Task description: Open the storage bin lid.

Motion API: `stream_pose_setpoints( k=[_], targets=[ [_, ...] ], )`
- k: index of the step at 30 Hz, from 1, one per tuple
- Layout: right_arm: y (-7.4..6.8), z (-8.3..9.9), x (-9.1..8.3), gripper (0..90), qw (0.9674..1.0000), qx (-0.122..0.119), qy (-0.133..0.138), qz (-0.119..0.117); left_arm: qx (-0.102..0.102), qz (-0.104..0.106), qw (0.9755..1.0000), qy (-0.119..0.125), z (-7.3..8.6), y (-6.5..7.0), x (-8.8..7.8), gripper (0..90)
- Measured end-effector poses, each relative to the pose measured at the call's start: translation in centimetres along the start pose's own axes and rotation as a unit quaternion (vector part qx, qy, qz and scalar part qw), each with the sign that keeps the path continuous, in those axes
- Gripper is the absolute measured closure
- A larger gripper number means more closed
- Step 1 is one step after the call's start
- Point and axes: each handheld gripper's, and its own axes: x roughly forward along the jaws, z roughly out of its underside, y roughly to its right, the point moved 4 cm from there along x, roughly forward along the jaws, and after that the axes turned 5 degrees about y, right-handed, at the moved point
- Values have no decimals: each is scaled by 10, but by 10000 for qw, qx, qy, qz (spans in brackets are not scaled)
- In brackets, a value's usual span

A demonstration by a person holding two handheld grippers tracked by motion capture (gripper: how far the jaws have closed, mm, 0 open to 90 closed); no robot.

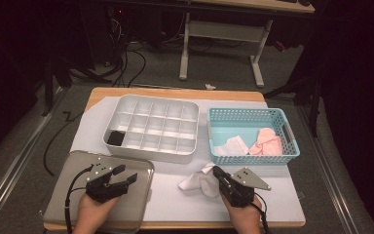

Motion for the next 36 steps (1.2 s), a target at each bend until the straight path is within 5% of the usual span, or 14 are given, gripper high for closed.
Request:
stream_pose_setpoints(
  k=[10, 17, 28, 36],
  targets=[
    [37, 40, -12, 867, 9968, 306, -469, 575, -6, 3, 10000, 22, -1, 0, -1, 398],
    [49, 52, -21, 777, 9943, 516, -606, 709, -21, 4, 10000, 4, 0, -1, 0, 398],
    [26, 45, -25, 791, 9969, 386, -552, 413, -5, 15, 10000, 9, 0, 2, 0, 399],
    [-2, 50, -9, 758, 9962, 191, -854, -32, -29, 7, 10000, 43, -1, 0, -1, 399]
  ],
)
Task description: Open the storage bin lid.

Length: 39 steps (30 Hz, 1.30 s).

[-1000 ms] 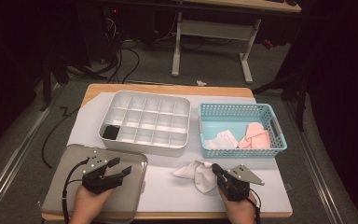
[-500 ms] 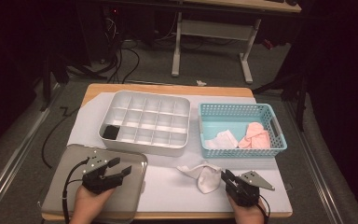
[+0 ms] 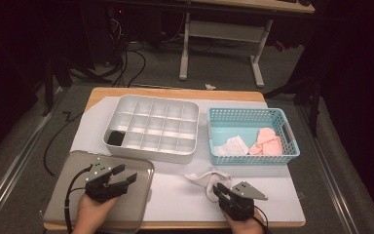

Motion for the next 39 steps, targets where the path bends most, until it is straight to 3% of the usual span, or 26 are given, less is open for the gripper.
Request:
stream_pose_setpoints(
  k=[7, 11, 17, 21, 26, 29, 39],
  targets=[
    [-10, 6, 15, 740, 9994, -165, -303, -90, 14, 10, 10000, -14, 0, 0, 0, 399],
    [-10, 12, 20, 720, 9981, -91, -588, -131, 10, 7, 10000, -26, 0, 0, 0, 398],
    [-11, 13, 22, 718, 9982, -104, -562, -161, 15, -2, 10000, -19, 0, 0, 0, 398],
    [-13, 13, 24, 840, 9981, -178, -579, -89, 18, 0, 10000, -25, 0, 0, 0, 399],
    [-15, 12, 23, 874, 9980, -245, -585, -57, 15, -5, 10000, -22, 0, 0, 0, 399],
    [-21, 11, 24, 876, 9977, -264, -601, -178, 10, -5, 10000, -20, 0, 0, 0, 399],
    [-60, 2, 43, 872, 9939, -516, -579, -787, -3, 9, 10000, -29, 1, 0, 0, 399]
  ],
)
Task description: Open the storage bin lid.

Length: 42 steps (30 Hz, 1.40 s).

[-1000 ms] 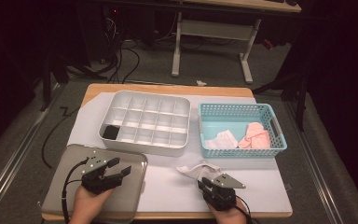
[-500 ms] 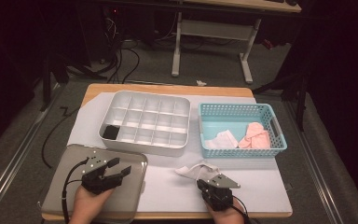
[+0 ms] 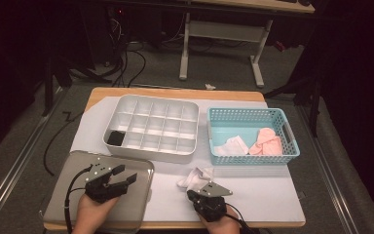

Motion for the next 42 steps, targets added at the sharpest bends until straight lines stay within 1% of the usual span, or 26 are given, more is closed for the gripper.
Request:
stream_pose_setpoints(
  k=[2, 4, 6, 8, 12, 14, 16, 18, 20, 21, 22, 24, 26, 27, 28, 31, 34, 35, 36, 38, 42],
  targets=[
    [-5, -2, 5, 871, 9999, -10, -5, -120, -1, -4, 10000, 0, 0, 0, 0, 399],
    [-11, -5, 9, 870, 9997, -84, -2, -234, 4, -8, 10000, 1, 0, 0, 0, 399],
    [-15, -6, 11, 869, 9995, -140, 4, -295, 0, -12, 10000, 18, 0, 0, 0, 399],
    [-20, -8, 13, 868, 9991, -134, 6, -397, 8, -11, 10000, 4, 0, 0, 0, 399],
    [-29, -12, 15, 856, 9983, -224, 55, -526, 30, -3, 10000, -8, 0, 1, 0, 399],
    [-28, -15, 13, 837, 9982, -224, 126, -538, 12, -7, 10000, 1, 0, 0, -1, 399],
    [-24, -18, 9, 823, 9986, -200, 202, -449, 5, -8, 10000, 15, 0, 0, -1, 399],
    [-15, -21, 1, 814, 9989, -149, 301, -328, 8, -5, 10000, 6, 0, 0, -1, 399],
    [-5, -23, -10, 812, 9991, -127, 395, -132, 6, -2, 10000, 8, 0, -1, -1, 399],
    [3, -24, -17, 813, 9989, -129, 456, 7, 8, -3, 10000, 6, 0, -1, -1, 399],
    [7, -24, -21, 812, 9987, -109, 488, 83, 4, -1, 10000, 1, 0, -1, -1, 400],
    [20, -23, -29, 813, 9981, -54, 532, 295, 0, 1, 10000, -5, 0, 0, 0, 399],
    [32, -19, -34, 810, 9975, 41, 518, 482, 26, 1, 10000, -20, 1, 1, 1, 400],
    [36, -18, -35, 805, 9974, 75, 509, 512, 38, 7, 10000, -23, 1, 1, 1, 400],
    [41, -17, -36, 797, 9970, 163, 516, 561, 41, 7, 10000, -23, 0, 2, 1, 400],
    [45, -20, -34, 782, 9968, 166, 531, 569, 34, 6, 10000, -22, 0, 2, 1, 399],
    [42, -33, -27, 763, 9968, 60, 597, 529, 37, 4, 10000, -23, 0, 1, 1, 400],
    [41, -37, -25, 756, 9968, 61, 613, 511, 39, 5, 10000, -24, 1, 1, 1, 400],
    [40, -43, -21, 750, 9969, 24, 632, 478, 37, 6, 10000, -27, 1, 1, 1, 399],
    [37, -52, -15, 743, 9969, 27, 671, 421, 22, 6, 10000, -26, 1, 1, 1, 399],
    [32, -66, 2, 737, 9969, -136, 647, 434, 12, 17, 10000, -28, 1, 0, 0, 400]
  ],
)
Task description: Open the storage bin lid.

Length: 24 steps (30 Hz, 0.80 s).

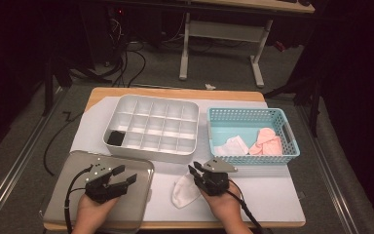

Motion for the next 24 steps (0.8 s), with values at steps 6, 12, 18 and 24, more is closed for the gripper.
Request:
stream_pose_setpoints(
  k=[6, 12, 18, 24],
  targets=[
    [1, 3, 17, 863, 9992, -130, -376, 99, 6, -19, 10000, 15, 0, 0, -1, 400],
    [5, 10, -7, 893, 9990, -179, -324, 239, 21, -21, 10000, -2, 0, 1, 0, 400],
    [20, 34, -48, 891, 9984, 67, -253, 499, 38, -29, 10000, -9, 0, 2, 1, 401],
    [31, 76, -73, 889, 9952, 308, -508, 775, 66, -37, 10000, -34, 0, 4, 2, 401]
  ],
)
